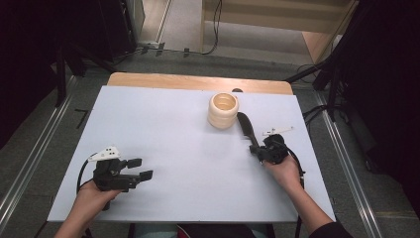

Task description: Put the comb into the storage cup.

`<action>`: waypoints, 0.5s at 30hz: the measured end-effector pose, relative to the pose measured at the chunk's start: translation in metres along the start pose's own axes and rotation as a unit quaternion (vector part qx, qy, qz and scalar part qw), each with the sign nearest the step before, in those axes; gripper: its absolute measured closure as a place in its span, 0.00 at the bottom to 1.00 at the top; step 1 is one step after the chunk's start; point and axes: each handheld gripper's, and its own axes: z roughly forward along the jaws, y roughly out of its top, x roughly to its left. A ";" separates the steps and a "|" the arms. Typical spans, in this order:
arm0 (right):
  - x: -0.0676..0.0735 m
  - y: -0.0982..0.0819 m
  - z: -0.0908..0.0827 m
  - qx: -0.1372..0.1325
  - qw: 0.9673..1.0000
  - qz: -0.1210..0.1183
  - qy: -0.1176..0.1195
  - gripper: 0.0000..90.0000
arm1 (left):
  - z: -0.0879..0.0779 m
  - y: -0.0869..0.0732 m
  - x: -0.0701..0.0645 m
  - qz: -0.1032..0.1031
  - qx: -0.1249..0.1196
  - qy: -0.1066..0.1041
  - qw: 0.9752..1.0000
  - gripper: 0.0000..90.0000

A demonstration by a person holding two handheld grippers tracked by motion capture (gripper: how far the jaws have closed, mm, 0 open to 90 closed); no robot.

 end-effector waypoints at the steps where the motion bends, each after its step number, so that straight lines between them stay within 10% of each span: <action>1: -0.001 -0.001 -0.001 0.001 1.000 -0.003 -0.002 0.97 | 0.000 0.000 0.000 0.000 0.000 0.000 1.000 0.30; 15: -0.021 -0.010 -0.014 0.001 1.000 0.008 -0.017 0.97 | 0.000 0.000 0.000 0.000 -0.001 -0.001 1.000 0.30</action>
